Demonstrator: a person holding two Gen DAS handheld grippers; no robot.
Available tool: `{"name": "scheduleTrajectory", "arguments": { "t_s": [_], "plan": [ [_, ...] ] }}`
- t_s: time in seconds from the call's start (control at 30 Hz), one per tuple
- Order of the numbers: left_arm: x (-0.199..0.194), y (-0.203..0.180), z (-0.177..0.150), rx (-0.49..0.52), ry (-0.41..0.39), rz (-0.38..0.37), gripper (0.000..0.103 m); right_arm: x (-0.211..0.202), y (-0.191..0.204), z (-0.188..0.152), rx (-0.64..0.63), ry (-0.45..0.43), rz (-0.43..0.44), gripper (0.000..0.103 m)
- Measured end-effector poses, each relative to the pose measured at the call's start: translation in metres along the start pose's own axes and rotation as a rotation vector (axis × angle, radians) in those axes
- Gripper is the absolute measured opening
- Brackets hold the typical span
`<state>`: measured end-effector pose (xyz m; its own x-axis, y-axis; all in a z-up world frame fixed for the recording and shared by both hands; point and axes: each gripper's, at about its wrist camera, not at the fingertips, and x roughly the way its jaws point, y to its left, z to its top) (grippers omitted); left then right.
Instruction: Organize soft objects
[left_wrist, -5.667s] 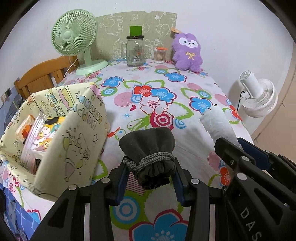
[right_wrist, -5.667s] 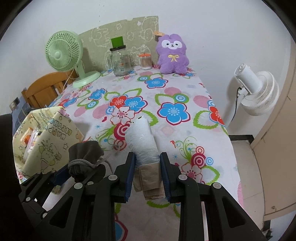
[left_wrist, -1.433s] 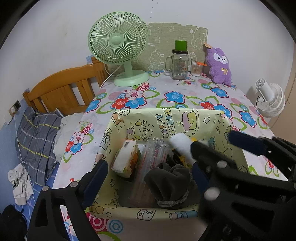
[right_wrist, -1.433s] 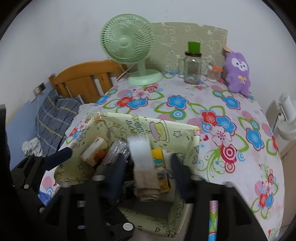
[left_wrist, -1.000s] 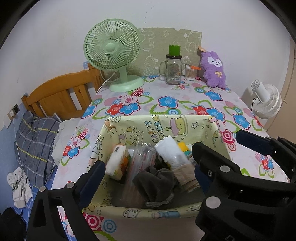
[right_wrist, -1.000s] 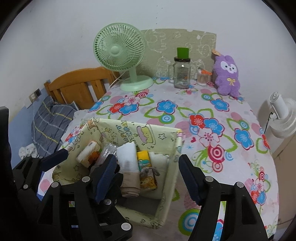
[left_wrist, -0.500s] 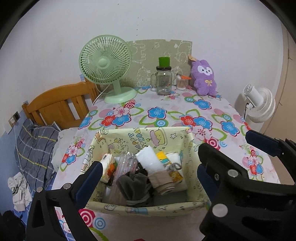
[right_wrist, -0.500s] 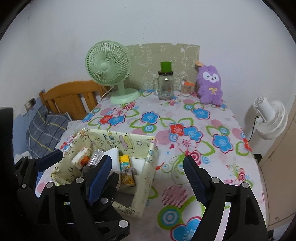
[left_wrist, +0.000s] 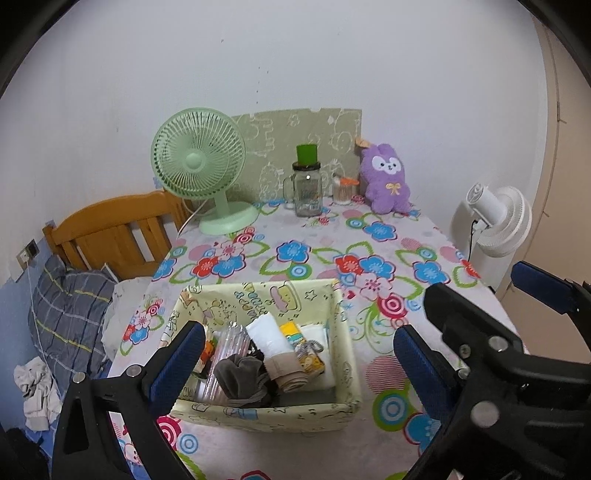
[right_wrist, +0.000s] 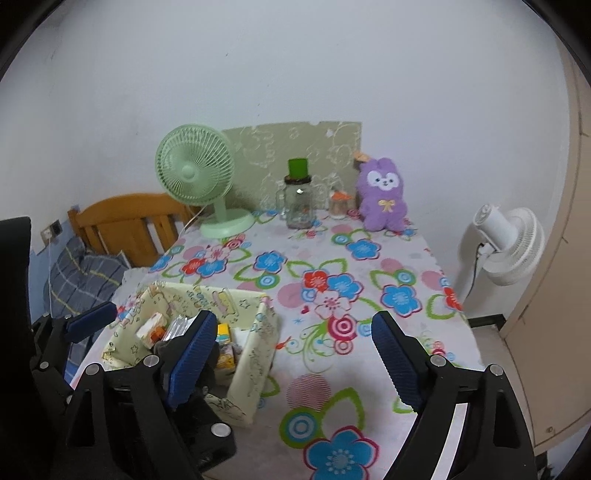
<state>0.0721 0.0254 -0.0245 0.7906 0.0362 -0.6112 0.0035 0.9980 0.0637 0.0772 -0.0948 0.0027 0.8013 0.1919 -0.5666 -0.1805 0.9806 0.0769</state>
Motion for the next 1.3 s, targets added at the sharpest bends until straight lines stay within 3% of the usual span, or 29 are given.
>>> {"name": "scheduleTrajectory", "arguments": {
  "t_s": [0.77, 1.3],
  "plan": [
    [-0.073, -0.01, -0.004, -0.019, -0.145, 0.018, 0.103, -0.085, -0.049, -0.013, 0.078, -0.156, -0.09, 0.095],
    [-0.09, -0.002, -0.01, -0.042, -0.18, 0.023, 0.103, -0.101, -0.05, -0.018, 0.079, -0.187, -0.093, 0.097]
  ]
}}
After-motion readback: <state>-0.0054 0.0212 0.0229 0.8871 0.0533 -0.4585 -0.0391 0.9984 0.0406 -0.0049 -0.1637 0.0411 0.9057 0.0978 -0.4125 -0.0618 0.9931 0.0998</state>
